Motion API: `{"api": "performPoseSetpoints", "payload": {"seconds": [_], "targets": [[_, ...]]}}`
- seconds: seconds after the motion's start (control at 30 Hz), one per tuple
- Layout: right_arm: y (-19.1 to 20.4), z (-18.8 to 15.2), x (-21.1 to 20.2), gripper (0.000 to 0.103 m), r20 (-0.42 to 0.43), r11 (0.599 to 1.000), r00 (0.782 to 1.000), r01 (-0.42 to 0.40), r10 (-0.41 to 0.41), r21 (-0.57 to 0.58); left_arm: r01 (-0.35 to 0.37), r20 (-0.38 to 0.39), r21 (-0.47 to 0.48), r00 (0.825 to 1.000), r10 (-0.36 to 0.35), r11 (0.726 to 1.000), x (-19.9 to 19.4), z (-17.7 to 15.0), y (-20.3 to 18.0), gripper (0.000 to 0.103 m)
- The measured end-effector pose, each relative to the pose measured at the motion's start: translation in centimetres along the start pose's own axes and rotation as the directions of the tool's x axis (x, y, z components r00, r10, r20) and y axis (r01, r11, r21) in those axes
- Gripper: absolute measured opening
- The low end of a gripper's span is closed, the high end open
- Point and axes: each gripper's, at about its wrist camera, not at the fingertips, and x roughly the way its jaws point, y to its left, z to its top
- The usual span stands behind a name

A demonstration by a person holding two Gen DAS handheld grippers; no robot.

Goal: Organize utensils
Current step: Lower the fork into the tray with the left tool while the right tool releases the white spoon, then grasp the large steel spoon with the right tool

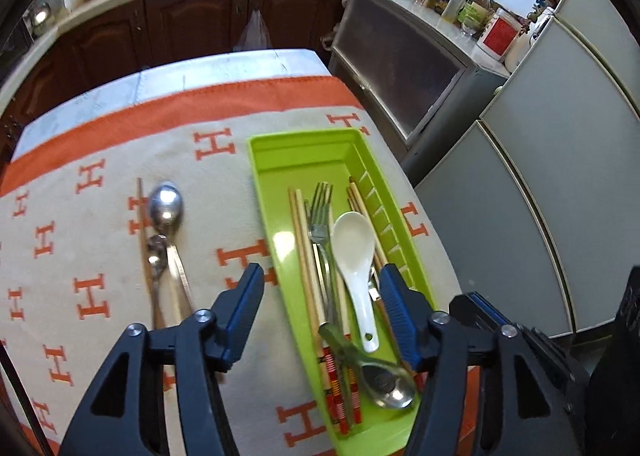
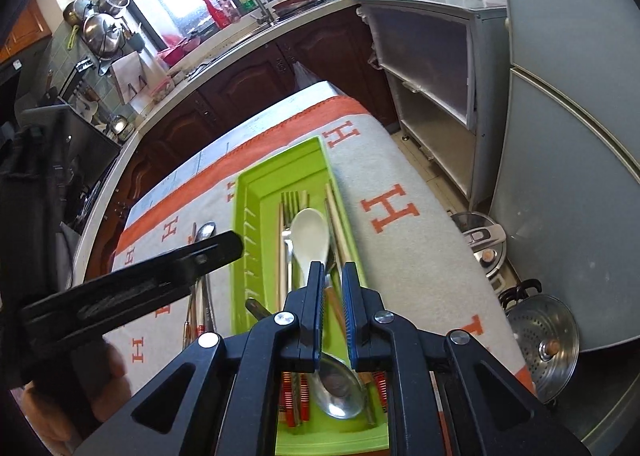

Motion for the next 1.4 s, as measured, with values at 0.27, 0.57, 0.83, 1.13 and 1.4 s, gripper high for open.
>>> {"api": "performPoseSetpoints", "payload": {"seconds": [0.27,0.57,0.83,1.13,1.4], "targets": [[3.6,-0.6,0.3,0.01,-0.021,0.996,1.0,-0.012,0.01,-0.087,-0.075,0.05,-0.015,0.996,0.076,0.997,-3.9,-2.7,4.1,0.065],[9.1,-1.6,0.1,0.012,-0.05,0.976,0.999,-0.031,0.021,-0.215,-0.153,0.073,-0.12,0.984,0.163,0.981,-7.5,-5.8,12.4,0.067],[16.1,-0.8,3.1,0.015,-0.205,0.948,0.973,-0.159,0.104,-0.276,-0.157,0.054,-0.19,0.984,0.17,0.969,-7.9,-5.4,18.3,0.067],[21.0,0.7,13.2,0.022,-0.442,0.939,0.891,-0.233,0.102,-0.254,-0.093,-0.033,-0.194,0.996,0.089,0.977,-3.6,-3.6,20.8,0.044],[20.1,1.4,19.7,0.022,-0.486,0.955,0.873,-0.176,0.038,-0.241,-0.07,-0.076,-0.211,0.996,0.055,0.975,-0.8,-3.6,21.4,0.042]]}}
